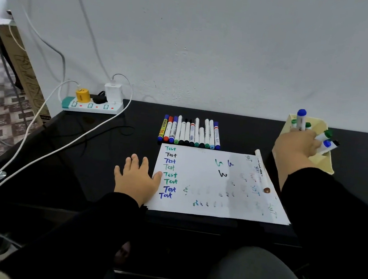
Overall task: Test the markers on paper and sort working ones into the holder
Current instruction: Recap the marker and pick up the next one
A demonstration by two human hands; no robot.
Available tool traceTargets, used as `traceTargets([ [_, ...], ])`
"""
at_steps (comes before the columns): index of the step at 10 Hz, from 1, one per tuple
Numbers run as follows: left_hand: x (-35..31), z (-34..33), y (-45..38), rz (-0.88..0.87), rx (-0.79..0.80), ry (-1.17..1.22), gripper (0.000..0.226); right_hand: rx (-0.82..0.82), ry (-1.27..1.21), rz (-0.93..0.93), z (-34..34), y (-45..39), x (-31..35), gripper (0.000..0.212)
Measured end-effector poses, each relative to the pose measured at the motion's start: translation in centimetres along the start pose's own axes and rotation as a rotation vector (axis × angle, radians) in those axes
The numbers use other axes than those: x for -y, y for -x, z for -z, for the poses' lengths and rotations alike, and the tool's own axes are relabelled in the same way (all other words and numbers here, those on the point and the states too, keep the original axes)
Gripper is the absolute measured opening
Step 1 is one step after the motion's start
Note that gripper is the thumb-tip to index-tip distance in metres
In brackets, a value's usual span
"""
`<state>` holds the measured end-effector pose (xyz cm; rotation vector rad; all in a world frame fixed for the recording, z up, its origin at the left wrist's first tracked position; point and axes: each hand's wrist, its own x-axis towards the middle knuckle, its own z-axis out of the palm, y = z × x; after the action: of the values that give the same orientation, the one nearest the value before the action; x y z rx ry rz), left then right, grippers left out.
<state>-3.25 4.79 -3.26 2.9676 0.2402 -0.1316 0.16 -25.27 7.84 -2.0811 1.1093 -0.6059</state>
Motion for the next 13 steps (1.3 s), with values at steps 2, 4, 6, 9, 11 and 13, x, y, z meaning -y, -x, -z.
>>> traceTargets([
  [2, -0.1, 0.1, -0.1, 0.01, 0.011, -0.016, 0.069, 0.027, 0.111, 0.049, 0.0, -0.8, 0.1, 0.041],
  [4, -0.1, 0.2, -0.3, 0.018, 0.023, -0.023, 0.069, 0.069, 0.039, 0.056, 0.0, -1.3, -2.0, 0.046],
  [6, -0.2, 0.1, -0.3, 0.025, 0.023, -0.028, 0.069, 0.051, 0.054, -0.079, -0.5, -0.9, -0.8, 0.054],
  [9, 0.0, 0.1, -0.3, 0.008, 0.02, -0.013, 0.069, -0.053, 0.023, -0.061, -0.7, -0.8, -1.9, 0.063],
  [11, -0.1, 0.3, 0.0, 0.005, 0.023, -0.01, 0.068, 0.013, 0.026, -0.007, -0.8, 0.9, -1.7, 0.049],
  [13, -0.2, 0.4, -0.1, 0.015, 0.042, -0.022, 0.069, 0.105, 0.025, 0.216, -3.0, 2.6, -2.1, 0.032],
])
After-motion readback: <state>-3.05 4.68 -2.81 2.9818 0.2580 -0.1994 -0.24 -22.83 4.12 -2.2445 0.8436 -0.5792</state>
